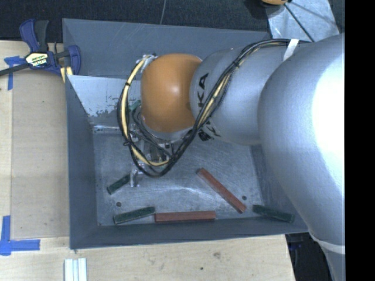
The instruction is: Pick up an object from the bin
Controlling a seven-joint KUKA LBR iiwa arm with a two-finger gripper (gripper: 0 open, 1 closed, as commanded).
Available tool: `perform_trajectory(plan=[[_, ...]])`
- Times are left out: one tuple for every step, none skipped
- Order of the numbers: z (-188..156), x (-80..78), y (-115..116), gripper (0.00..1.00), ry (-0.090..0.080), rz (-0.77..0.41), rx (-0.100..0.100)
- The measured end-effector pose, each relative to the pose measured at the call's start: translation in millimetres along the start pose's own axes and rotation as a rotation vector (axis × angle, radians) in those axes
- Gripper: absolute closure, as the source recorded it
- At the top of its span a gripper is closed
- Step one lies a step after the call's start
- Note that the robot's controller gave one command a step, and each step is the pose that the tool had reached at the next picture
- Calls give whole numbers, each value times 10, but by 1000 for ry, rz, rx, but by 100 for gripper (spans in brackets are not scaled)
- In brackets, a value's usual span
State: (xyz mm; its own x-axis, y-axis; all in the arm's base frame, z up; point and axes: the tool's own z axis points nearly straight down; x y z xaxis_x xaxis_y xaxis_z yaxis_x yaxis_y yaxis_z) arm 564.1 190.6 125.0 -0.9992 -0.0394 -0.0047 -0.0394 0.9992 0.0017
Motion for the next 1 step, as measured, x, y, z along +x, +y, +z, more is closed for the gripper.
perform_trajectory(plan=[[0,0,0,0,0,0,0]])
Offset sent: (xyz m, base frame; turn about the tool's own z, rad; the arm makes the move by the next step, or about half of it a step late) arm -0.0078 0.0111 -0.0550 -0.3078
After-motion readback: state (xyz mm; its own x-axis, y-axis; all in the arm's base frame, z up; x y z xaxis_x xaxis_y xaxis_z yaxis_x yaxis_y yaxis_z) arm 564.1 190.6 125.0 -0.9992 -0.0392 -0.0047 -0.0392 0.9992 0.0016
